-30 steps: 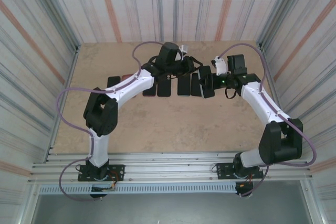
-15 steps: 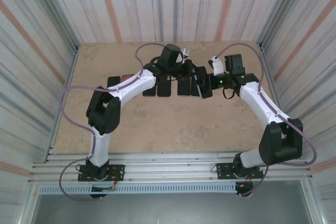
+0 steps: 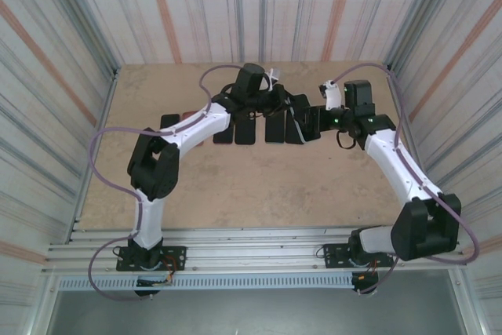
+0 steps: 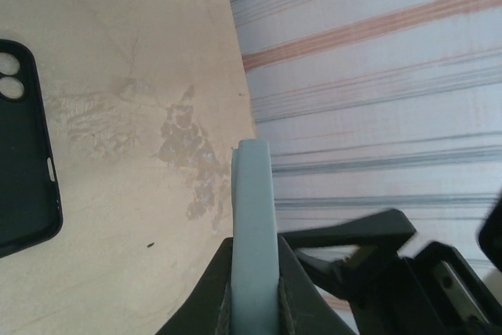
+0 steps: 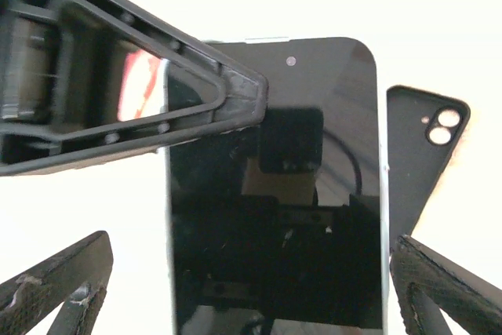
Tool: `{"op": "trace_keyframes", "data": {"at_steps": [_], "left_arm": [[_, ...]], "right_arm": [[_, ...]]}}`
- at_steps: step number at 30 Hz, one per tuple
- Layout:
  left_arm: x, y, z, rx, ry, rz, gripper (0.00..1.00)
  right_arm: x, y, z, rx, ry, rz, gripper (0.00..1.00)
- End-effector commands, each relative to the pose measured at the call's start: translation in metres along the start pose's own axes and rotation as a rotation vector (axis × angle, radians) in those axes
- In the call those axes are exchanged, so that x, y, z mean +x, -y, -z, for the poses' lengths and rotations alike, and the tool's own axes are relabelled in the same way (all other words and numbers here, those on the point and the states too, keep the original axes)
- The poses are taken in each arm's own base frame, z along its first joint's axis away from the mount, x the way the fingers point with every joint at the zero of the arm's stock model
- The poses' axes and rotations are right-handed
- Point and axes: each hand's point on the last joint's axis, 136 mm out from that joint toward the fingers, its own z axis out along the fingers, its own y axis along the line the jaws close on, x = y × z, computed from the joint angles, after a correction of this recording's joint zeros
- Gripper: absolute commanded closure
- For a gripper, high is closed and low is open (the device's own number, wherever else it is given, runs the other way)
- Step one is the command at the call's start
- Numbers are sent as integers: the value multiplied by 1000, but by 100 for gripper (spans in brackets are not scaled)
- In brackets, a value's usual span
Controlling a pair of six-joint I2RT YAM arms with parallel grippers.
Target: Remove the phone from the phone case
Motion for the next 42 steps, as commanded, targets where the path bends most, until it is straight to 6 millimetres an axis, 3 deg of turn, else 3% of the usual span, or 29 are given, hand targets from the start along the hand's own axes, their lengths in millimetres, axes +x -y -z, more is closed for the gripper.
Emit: {"op": "trace_keyframes", "data": {"at_steps": [1,7,11,17,30,42], "left_arm": [[-26,32,24,107,80,23,94],[-51,40,43,191,173,102,94],[-66,47,54,252,235,152,94],[-77,62,63,318,280,199,94],[-77,82,75,408,312,275,95],[-80,93,79,470,316,323,96]], "right_arm": [[-11,-5,18,-45,82,-99,8],[-14,-8,38,-115,179,-308,15],[-14,-18,36,-238,234,-489,24],[-15,-31,35,-326,297,-611,40],[-40,-39,38,-458,425,-752,70],[-49,-46,32,-521,440,-761,81]]}}
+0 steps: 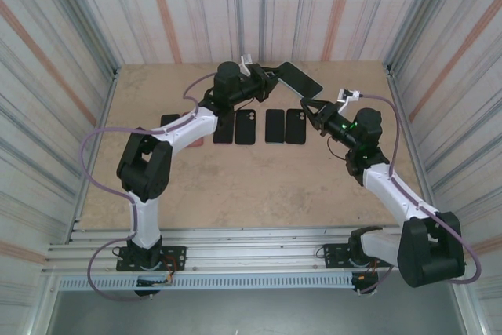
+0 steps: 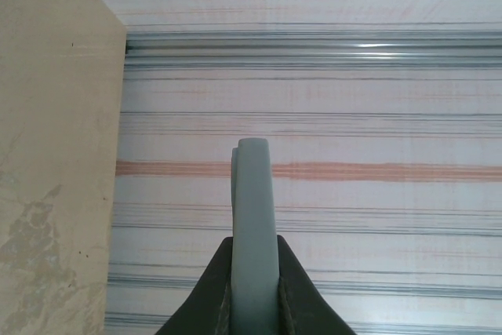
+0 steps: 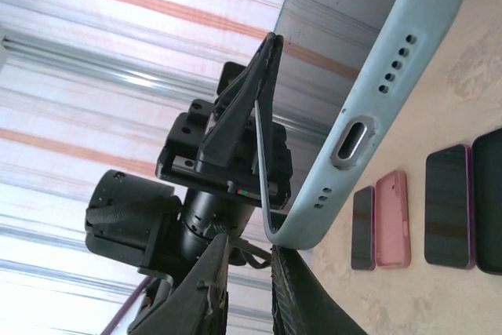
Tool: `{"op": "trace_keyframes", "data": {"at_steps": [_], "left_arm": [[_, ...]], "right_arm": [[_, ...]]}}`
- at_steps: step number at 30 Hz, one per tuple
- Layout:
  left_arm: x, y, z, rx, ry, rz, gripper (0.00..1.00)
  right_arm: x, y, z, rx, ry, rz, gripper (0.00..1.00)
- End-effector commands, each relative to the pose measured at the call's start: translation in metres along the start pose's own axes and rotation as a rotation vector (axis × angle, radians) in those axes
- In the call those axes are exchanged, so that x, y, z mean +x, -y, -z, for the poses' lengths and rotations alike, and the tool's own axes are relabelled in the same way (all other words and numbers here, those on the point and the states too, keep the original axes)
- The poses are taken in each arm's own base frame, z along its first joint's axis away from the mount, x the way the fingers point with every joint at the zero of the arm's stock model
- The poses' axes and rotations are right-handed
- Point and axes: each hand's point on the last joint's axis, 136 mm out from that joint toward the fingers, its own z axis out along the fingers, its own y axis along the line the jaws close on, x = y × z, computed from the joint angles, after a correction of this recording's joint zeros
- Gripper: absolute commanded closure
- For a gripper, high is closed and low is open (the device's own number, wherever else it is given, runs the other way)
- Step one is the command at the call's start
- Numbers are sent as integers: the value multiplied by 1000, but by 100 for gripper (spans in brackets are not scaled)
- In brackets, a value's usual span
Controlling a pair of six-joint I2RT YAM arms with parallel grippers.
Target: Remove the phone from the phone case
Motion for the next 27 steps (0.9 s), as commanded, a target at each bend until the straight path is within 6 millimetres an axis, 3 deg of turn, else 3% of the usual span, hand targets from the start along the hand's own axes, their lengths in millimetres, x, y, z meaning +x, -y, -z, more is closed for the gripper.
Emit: {"op": "trace_keyframes", "data": {"at_steps": [1,15,27], "left_arm": [[15,67,14,169,-30,-20,96],[17,71,15,191,-37,15,97],[10,63,14,189,-15,115,99]], "right_arm": [[-7,-6,-2,-36,31,-9,81],[-22,-5,-10,-72,48,-22,83],[-10,-8,-12,-84,-18,51,84]]}}
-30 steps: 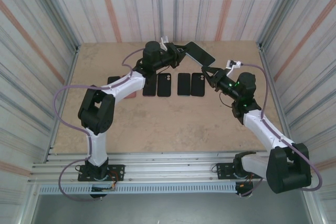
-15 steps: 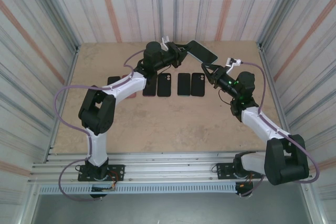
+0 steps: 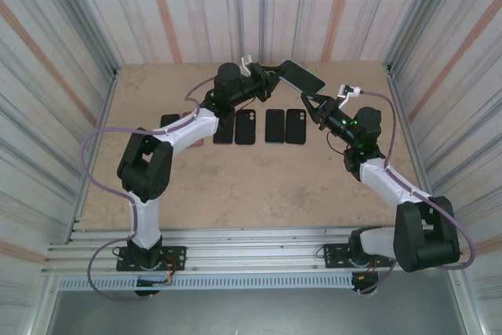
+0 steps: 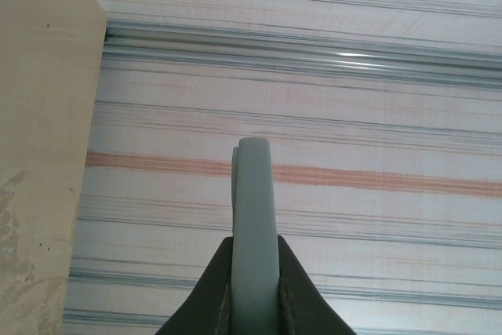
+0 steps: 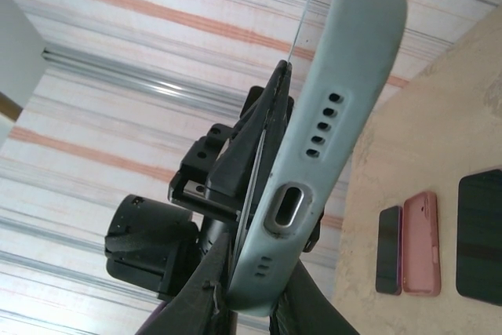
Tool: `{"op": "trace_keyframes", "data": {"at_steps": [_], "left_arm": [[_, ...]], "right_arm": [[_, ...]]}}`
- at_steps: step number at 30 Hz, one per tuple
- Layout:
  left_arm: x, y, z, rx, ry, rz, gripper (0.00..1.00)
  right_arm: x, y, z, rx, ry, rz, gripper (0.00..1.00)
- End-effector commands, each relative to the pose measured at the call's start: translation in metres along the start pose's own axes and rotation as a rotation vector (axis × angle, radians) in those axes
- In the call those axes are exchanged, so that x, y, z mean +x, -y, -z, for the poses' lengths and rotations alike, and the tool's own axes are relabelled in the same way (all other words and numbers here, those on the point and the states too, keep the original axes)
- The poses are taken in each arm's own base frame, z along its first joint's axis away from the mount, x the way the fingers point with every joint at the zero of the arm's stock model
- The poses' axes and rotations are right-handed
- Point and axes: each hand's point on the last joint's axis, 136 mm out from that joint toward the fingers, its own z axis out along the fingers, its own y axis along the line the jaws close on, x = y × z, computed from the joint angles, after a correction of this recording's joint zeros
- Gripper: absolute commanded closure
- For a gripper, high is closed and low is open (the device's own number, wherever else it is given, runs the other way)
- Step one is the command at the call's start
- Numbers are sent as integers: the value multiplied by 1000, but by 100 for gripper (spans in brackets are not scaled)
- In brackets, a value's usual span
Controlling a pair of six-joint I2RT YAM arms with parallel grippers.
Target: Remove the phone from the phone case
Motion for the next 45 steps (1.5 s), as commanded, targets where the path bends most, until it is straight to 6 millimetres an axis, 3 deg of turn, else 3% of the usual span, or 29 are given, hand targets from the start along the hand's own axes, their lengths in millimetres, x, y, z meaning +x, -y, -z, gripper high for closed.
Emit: {"op": "trace_keyframes", "data": {"at_steps": [1,10,18,28,36,42,45], "left_arm": [[12,57,12,150,-24,25,99],[14,63,11,177,-35,77,99],[17,70,13,200,-46,105,100],[21,82,15,228,-73,126,100],[23,87,16,237,-85,105,100],[21,88,20,228,-94,-14,100],[18,86,24,212,-98,-103,100]], "right_arm": [[2,-5,-3,-6,-36,71,84],[5,1,-2,12,-69,120,85],[15,10,1,80,-177,267,89],[13,38,12,206,-238,352,91],[3,43,11,206,-210,313,92],[-8,31,7,147,-162,241,83],[-7,22,7,140,-196,275,74]]}}
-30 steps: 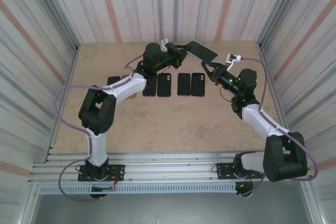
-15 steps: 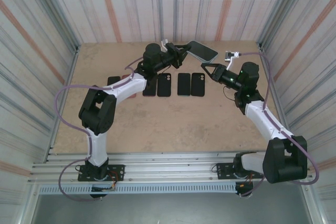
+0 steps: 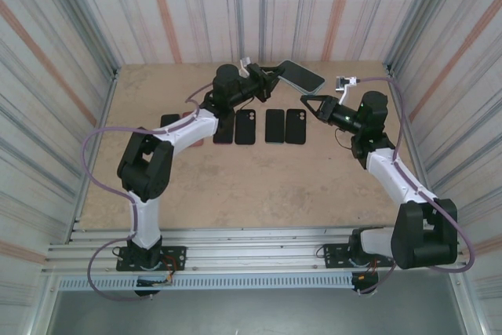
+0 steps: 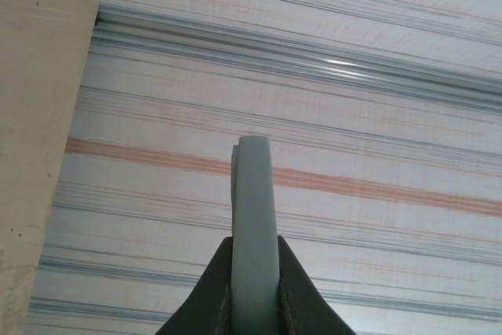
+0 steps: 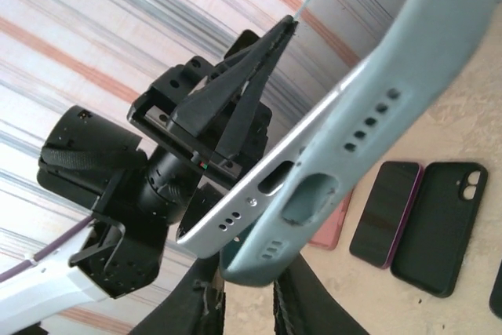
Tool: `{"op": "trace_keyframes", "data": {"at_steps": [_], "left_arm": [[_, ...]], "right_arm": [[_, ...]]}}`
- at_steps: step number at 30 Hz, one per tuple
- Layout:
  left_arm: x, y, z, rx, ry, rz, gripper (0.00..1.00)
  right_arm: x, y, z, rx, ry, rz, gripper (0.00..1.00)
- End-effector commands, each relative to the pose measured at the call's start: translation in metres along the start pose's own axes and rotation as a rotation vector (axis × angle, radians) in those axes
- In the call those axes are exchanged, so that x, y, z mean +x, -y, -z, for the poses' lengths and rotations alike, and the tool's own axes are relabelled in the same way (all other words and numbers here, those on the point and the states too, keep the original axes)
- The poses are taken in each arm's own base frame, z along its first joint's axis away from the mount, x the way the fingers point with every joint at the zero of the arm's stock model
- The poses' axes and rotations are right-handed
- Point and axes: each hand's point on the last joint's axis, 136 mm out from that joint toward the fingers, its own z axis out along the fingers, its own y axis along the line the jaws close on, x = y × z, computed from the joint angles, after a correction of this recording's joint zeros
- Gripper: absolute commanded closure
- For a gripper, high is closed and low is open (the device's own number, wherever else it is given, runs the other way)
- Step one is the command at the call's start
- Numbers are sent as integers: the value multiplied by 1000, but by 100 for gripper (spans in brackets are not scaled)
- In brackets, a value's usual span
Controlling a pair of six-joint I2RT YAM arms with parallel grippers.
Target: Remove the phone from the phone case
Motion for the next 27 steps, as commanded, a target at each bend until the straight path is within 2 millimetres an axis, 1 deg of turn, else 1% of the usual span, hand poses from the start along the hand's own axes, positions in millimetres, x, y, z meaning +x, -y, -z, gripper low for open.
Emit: {"op": "trace_keyframes", "data": {"at_steps": [1,4,5,6,7,8,10,11,13,14,19,22,25,27], "left_arm": [[25,80,21,167,-101,-200,100],[20,83,28,164,-116,-312,100],[18,83,30,155,-127,-345,100],[19,87,33,163,-147,-395,100],[20,90,35,170,-166,-449,100],[20,90,38,162,-197,-507,100],[28,94,45,171,-281,-640,100],[32,94,50,175,-327,-706,100],[33,87,58,154,-383,-797,100],[35,87,63,161,-410,-846,100],[45,93,87,246,-516,-1027,100],[53,99,98,298,-556,-1113,100],[58,100,106,316,-589,-1172,100],[60,98,111,319,-610,-1193,100]], "right_arm": [[-3,14,3,50,-10,-44,72],[2,10,5,42,-67,-2,67],[7,10,7,44,-100,21,63],[12,8,8,37,-142,40,58],[15,6,9,26,-173,61,55],[20,4,10,17,-207,87,52],[28,1,13,15,-270,153,49],[32,0,15,16,-306,185,48],[38,0,16,20,-364,227,45],[41,3,15,31,-397,243,45],[54,1,8,6,-536,380,44],[59,1,1,-18,-585,408,46],[67,-7,-6,-87,-641,462,50],[75,-15,-10,-137,-685,515,51]]}}
